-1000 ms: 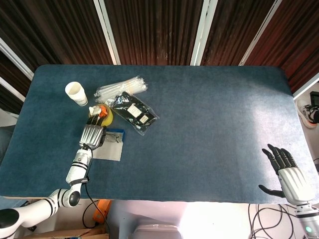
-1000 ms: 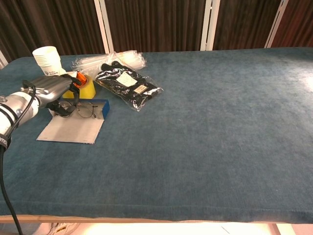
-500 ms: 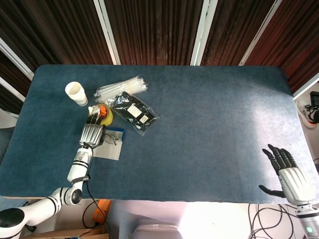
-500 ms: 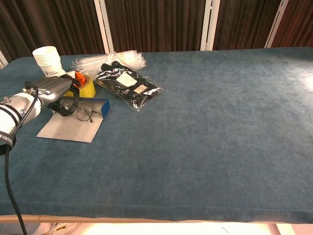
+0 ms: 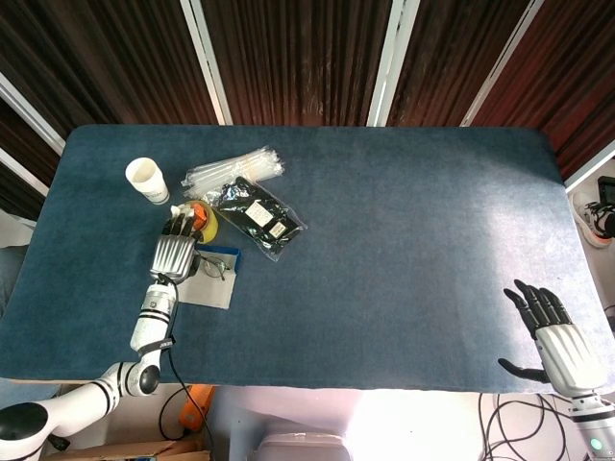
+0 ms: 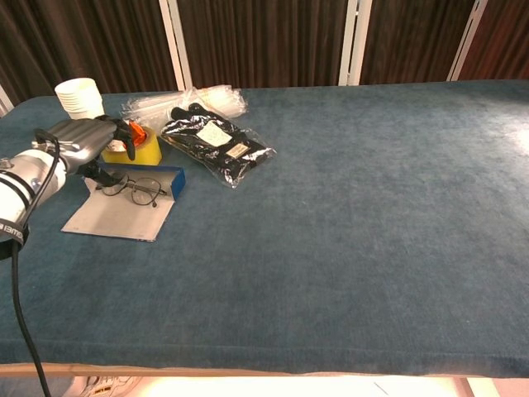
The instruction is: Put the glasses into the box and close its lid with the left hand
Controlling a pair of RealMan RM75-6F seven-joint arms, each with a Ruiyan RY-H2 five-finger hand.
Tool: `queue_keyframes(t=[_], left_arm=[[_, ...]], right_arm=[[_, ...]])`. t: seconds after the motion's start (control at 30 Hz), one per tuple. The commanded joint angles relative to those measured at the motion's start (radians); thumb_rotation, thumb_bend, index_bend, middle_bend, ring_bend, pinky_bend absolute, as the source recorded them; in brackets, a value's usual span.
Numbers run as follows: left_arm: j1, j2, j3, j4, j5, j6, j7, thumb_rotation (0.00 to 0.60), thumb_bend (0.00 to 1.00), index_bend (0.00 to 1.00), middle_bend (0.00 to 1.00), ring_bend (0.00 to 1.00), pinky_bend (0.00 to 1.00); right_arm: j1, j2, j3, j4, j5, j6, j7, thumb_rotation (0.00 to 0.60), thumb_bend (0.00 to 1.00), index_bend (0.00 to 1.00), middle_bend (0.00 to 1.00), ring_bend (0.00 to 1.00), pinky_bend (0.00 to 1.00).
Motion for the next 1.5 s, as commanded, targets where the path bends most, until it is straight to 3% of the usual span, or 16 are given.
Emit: queue_keyframes(t=[0.03, 0.23, 0.33, 0.53, 0.6, 0.73, 1.5], left_arm=[[0.021, 0.027, 0.008, -0.058, 0.03, 0.042, -0.02, 0.6, 0.41, 0.37, 0.11, 0.06, 0.13], [0.1, 0.191, 0.069, -0.328, 0.064, 0.059, -0.042, 0.6, 0.34, 0.33, 0.03, 0.0, 0.11], [0.112, 0.222, 0.082, -0.374, 0.07, 0.057, -0.043, 0.6, 0.32, 0.32, 0.02, 0.0, 0.1], [0.167, 0.342, 0.17, -0.541, 0.111, 0.055, -0.027, 0.6, 0.29, 0.31, 0.0, 0.0, 0.09], [0.174, 0.353, 0.21, -0.548, 0.099, 0.026, 0.013, 0.6, 0.28, 0.29, 0.0, 0.0, 0.08], [0.173, 0.367, 0.222, -0.579, 0.071, 0.003, 0.044, 0.6, 0.28, 0.26, 0.0, 0.0, 0.07], [0.135, 0.271, 0.185, -0.447, 0.027, -0.029, 0.073, 0.6, 0.29, 0.28, 0.0, 0.0, 0.07]], right_arm=[[0.001, 0.0, 0.0, 0.001, -0.001, -0.001, 0.001, 0.6, 0.12, 0.0, 0.0, 0.0, 0.0], [0.002, 0.0, -0.003, 0.0, -0.007, -0.003, 0.003, 0.6, 0.12, 0.0, 0.0, 0.0, 0.0], [0.002, -0.001, -0.004, 0.0, -0.009, -0.002, 0.003, 0.6, 0.12, 0.0, 0.0, 0.0, 0.0], [0.001, -0.005, -0.014, -0.004, -0.032, 0.003, -0.012, 0.6, 0.12, 0.0, 0.0, 0.0, 0.0], [0.002, -0.006, -0.021, -0.006, -0.045, 0.002, -0.018, 0.6, 0.12, 0.0, 0.0, 0.0, 0.0], [0.002, -0.007, -0.021, -0.004, -0.045, 0.003, -0.018, 0.6, 0.12, 0.0, 0.0, 0.0, 0.0], [0.0, -0.006, -0.021, -0.001, -0.042, 0.009, -0.011, 0.6, 0.12, 0.0, 0.0, 0.0, 0.0]])
